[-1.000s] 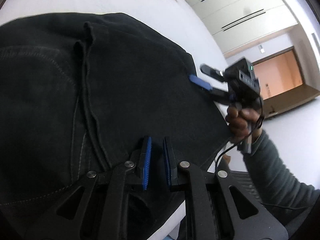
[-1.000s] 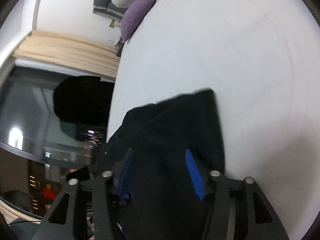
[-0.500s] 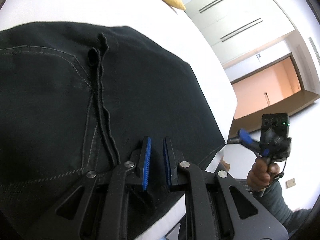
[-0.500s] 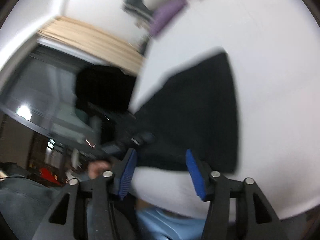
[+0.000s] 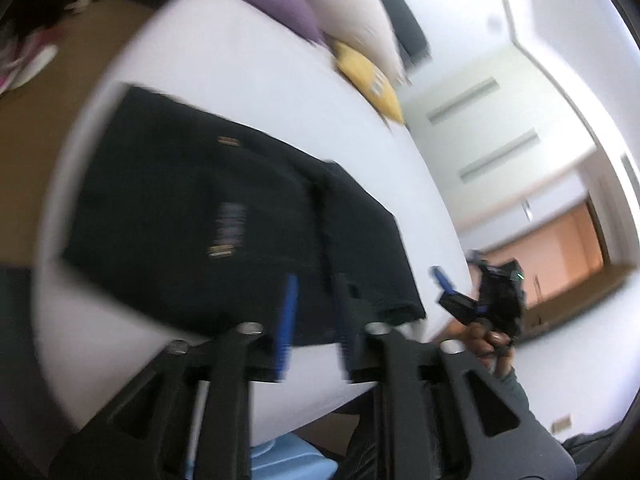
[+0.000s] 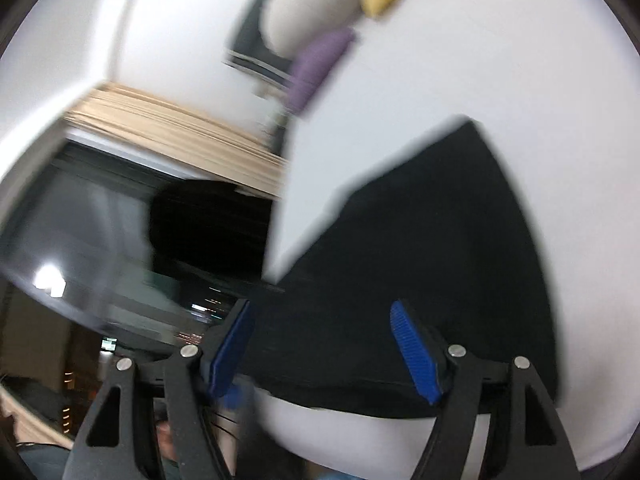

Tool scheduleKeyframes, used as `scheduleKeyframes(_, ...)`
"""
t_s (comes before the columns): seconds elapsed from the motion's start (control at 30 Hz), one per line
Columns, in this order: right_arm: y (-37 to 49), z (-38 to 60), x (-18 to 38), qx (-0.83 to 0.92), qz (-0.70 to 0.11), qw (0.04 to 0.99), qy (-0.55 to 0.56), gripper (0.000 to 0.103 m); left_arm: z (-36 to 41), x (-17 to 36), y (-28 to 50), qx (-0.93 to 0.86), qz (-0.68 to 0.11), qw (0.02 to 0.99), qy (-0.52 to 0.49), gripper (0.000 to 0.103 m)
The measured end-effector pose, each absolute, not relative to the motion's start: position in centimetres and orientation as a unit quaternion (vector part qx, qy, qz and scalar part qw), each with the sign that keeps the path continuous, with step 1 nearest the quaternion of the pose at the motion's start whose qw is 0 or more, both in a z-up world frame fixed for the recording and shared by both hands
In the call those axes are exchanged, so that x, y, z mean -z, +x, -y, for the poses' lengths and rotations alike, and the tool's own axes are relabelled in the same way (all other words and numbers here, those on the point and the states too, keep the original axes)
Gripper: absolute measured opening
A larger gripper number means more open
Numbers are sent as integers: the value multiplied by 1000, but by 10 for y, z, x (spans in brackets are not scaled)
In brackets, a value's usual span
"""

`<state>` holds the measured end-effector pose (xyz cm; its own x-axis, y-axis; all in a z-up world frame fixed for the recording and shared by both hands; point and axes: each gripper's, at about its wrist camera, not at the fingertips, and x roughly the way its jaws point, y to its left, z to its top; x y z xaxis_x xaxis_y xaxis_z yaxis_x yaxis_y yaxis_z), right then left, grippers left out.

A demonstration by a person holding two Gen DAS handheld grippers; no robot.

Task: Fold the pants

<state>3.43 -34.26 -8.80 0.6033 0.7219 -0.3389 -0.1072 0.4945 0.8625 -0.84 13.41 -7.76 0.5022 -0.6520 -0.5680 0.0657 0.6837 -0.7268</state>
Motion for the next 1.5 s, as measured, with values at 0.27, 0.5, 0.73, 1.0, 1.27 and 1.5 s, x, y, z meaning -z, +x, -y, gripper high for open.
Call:
scheduleKeyframes(0.27,55,275,99,-319,-379,760,421,74,-219,103,-36,112,-390,796,-449,103)
scheduleKeyframes(0.5,62,241,108,-333,-385,747,428,74,-220,154,-24,114,-414,741,-516,101)
scheduleKeyframes(0.73,59,242,97,-343,-376,741,438,72,-222,177,-15,122,-390,711,-572,63)
scheduleKeyframes(1.0,73,232,109,-329,-401,737,434,71,-215,203,-11,119,-394,689,-596,28)
scheduleKeyframes(1.27,90,225,136,-279,-459,725,430,66,-208,194,-8,121,-382,708,-581,20)
scheduleKeyframes(1.5,97,230,182,-212,-535,704,416,43,-190,141,2,129,-371,760,-517,19)
